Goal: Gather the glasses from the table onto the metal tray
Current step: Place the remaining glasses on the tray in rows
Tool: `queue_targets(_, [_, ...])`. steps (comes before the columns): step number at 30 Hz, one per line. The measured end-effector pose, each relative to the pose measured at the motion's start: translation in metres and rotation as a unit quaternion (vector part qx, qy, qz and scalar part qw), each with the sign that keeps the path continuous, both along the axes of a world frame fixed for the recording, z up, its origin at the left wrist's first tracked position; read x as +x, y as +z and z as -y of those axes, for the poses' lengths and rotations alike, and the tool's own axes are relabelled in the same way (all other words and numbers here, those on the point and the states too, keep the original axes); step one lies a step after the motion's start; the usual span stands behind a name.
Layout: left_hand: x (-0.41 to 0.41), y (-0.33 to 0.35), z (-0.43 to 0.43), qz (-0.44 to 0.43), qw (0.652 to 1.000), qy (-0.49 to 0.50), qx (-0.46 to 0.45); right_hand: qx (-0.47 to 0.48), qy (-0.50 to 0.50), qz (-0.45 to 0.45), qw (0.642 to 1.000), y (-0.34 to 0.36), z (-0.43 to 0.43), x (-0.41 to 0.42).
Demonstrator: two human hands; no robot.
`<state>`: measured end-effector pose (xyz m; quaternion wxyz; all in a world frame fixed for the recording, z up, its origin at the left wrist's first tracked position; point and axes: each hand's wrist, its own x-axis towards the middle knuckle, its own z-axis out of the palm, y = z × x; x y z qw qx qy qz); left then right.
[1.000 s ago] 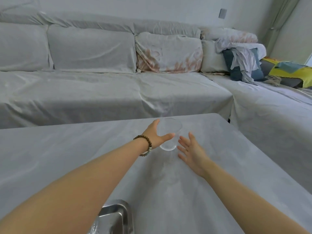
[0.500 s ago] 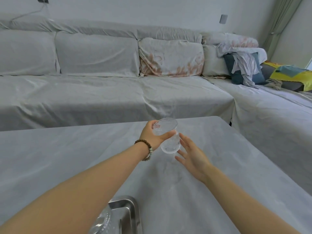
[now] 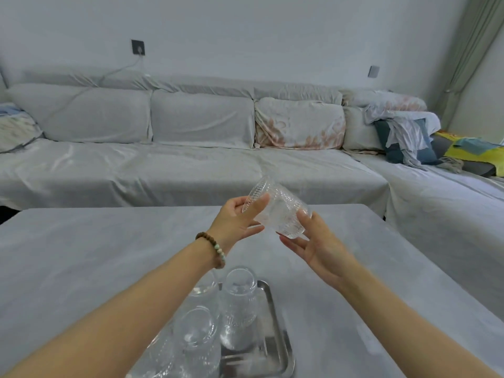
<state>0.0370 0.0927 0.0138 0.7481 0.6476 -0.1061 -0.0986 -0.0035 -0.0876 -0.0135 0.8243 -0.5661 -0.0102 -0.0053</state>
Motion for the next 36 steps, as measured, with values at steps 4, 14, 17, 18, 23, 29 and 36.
queue_targets(4, [-0.027, -0.007, -0.041, 0.049, 0.993, -0.005, 0.104, -0.051, -0.001, 0.022, 0.998, 0.007, -0.023, -0.031])
queue_targets(14, [-0.071, -0.088, -0.111, 0.192, 0.860, -0.020, 0.473, -0.257, -0.060, 0.049, 0.963, -0.004, -0.037, -0.078])
queue_targets(17, [-0.078, -0.109, -0.115, 0.210, 0.803, -0.036, 0.557, -0.361, -0.056, 0.062, 0.929, -0.010, -0.033, -0.085])
queue_targets(18, [-0.080, -0.114, -0.116, 0.214, 0.792, -0.036, 0.571, -0.387, -0.053, 0.065, 0.918, -0.013, -0.033, -0.087])
queue_targets(23, [-0.084, -0.122, -0.114, 0.243, 0.747, -0.028, 0.618, -0.477, -0.036, 0.074, 0.875, -0.026, -0.037, -0.093])
queue_targets(29, [-0.084, -0.122, -0.114, 0.250, 0.742, -0.019, 0.621, -0.529, -0.002, 0.081, 0.845, -0.049, -0.047, -0.090])
queue_targets(36, [-0.084, -0.121, -0.114, 0.249, 0.746, -0.018, 0.618, -0.567, 0.016, 0.085, 0.819, -0.070, -0.059, -0.086])
